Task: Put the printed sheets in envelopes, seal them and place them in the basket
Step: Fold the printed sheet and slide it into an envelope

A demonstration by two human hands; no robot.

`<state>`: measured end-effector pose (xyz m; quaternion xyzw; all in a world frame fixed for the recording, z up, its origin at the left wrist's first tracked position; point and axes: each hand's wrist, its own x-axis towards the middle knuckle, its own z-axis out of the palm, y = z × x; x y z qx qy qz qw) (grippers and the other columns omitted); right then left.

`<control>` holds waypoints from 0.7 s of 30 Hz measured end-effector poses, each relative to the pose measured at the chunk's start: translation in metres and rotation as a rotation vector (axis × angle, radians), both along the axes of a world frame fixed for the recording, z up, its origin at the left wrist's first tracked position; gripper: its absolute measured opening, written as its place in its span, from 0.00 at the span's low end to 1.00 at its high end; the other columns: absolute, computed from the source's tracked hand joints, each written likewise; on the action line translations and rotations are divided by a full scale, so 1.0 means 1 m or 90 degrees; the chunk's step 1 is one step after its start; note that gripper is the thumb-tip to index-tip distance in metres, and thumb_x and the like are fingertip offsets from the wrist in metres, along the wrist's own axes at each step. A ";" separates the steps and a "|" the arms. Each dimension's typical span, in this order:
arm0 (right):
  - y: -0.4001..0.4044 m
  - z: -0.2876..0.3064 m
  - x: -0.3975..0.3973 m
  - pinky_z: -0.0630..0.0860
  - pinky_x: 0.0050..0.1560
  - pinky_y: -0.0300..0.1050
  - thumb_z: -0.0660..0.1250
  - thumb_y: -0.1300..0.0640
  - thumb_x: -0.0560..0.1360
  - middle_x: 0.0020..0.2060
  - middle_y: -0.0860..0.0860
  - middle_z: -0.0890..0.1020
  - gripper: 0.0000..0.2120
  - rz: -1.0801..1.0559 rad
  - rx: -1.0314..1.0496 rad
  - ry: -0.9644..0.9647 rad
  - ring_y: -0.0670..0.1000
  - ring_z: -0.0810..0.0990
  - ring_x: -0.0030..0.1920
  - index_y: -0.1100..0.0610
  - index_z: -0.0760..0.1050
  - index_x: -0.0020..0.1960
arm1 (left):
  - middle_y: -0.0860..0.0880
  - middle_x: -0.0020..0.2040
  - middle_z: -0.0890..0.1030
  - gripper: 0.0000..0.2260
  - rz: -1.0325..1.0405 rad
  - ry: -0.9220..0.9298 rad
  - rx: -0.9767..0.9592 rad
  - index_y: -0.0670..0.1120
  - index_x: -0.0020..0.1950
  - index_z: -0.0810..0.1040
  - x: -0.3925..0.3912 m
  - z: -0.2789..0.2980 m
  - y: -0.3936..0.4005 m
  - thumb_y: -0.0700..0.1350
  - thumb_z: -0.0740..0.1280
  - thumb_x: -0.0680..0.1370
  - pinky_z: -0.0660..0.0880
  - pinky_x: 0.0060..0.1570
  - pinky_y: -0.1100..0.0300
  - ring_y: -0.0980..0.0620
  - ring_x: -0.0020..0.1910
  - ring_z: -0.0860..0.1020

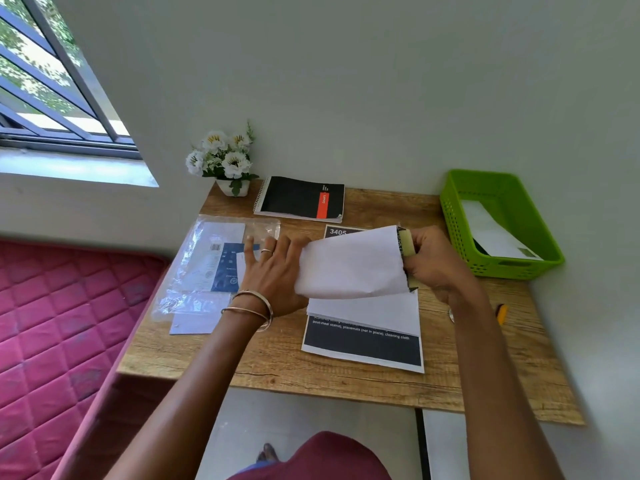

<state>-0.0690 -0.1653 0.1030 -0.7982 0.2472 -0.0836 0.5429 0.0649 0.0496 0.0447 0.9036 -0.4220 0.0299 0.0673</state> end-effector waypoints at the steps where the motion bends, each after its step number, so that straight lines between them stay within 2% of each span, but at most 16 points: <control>1: -0.002 -0.004 -0.001 0.80 0.40 0.65 0.70 0.73 0.68 0.39 0.55 0.86 0.16 -0.018 0.029 -0.003 0.60 0.84 0.42 0.53 0.84 0.43 | 0.45 0.62 0.67 0.42 -0.003 0.013 -0.001 0.53 0.65 0.49 0.003 -0.001 0.003 0.58 0.73 0.61 0.48 0.68 0.33 0.42 0.64 0.65; 3: -0.006 -0.011 -0.004 0.80 0.35 0.64 0.71 0.72 0.69 0.39 0.57 0.86 0.13 -0.045 0.033 -0.004 0.63 0.84 0.41 0.55 0.84 0.44 | 0.45 0.62 0.65 0.43 0.000 0.034 0.004 0.53 0.65 0.48 0.007 -0.002 0.008 0.58 0.73 0.61 0.45 0.68 0.32 0.42 0.65 0.63; 6: -0.005 -0.015 -0.004 0.81 0.32 0.61 0.72 0.71 0.67 0.38 0.56 0.86 0.12 -0.042 -0.007 -0.022 0.61 0.84 0.39 0.56 0.84 0.42 | 0.46 0.64 0.62 0.47 0.000 0.045 0.044 0.53 0.67 0.45 0.010 0.000 0.009 0.61 0.72 0.60 0.38 0.66 0.31 0.43 0.67 0.59; 9: -0.002 -0.012 -0.004 0.77 0.25 0.45 0.71 0.72 0.68 0.33 0.50 0.85 0.14 -0.029 0.018 -0.044 0.52 0.84 0.33 0.53 0.84 0.39 | 0.46 0.65 0.61 0.49 -0.018 0.036 0.051 0.51 0.70 0.45 0.008 0.002 0.005 0.65 0.70 0.60 0.36 0.65 0.28 0.42 0.68 0.58; 10: -0.001 -0.010 -0.004 0.76 0.25 0.43 0.70 0.73 0.69 0.33 0.50 0.85 0.16 -0.018 0.033 -0.049 0.51 0.84 0.33 0.52 0.84 0.40 | 0.45 0.65 0.62 0.49 -0.025 0.033 0.036 0.52 0.70 0.45 0.007 0.003 0.004 0.65 0.69 0.59 0.37 0.65 0.27 0.41 0.68 0.59; 13: -0.001 -0.009 -0.004 0.80 0.34 0.45 0.68 0.74 0.69 0.39 0.49 0.86 0.18 0.036 0.031 -0.050 0.51 0.85 0.40 0.51 0.84 0.44 | 0.45 0.63 0.66 0.48 -0.045 -0.002 -0.004 0.51 0.68 0.49 0.003 0.002 -0.002 0.66 0.68 0.56 0.40 0.64 0.26 0.40 0.66 0.63; 16: -0.001 -0.010 -0.004 0.76 0.29 0.37 0.67 0.74 0.69 0.34 0.44 0.85 0.16 0.034 0.024 -0.061 0.43 0.82 0.34 0.54 0.83 0.45 | 0.45 0.61 0.68 0.47 -0.057 -0.020 -0.026 0.50 0.67 0.51 0.001 -0.001 -0.005 0.64 0.71 0.56 0.41 0.64 0.26 0.41 0.64 0.65; 18: 0.000 -0.012 -0.005 0.78 0.31 0.42 0.67 0.72 0.68 0.34 0.46 0.85 0.15 0.014 0.033 -0.073 0.47 0.83 0.35 0.54 0.84 0.42 | 0.45 0.62 0.67 0.47 -0.058 -0.013 -0.021 0.50 0.67 0.51 0.001 -0.001 -0.004 0.63 0.72 0.57 0.40 0.64 0.26 0.40 0.64 0.65; 19: 0.000 -0.014 -0.005 0.81 0.34 0.50 0.68 0.71 0.67 0.37 0.49 0.85 0.14 0.002 0.038 -0.074 0.52 0.84 0.38 0.54 0.84 0.42 | 0.45 0.62 0.67 0.46 -0.054 -0.006 -0.013 0.50 0.67 0.51 0.001 -0.001 -0.003 0.63 0.72 0.57 0.39 0.64 0.26 0.40 0.65 0.65; 21: 0.000 -0.019 -0.007 0.80 0.35 0.65 0.67 0.72 0.68 0.40 0.55 0.86 0.15 0.001 0.036 -0.071 0.63 0.84 0.41 0.54 0.84 0.43 | 0.45 0.64 0.66 0.46 -0.037 0.020 0.009 0.50 0.67 0.51 0.001 0.000 -0.001 0.64 0.71 0.58 0.38 0.64 0.26 0.40 0.67 0.63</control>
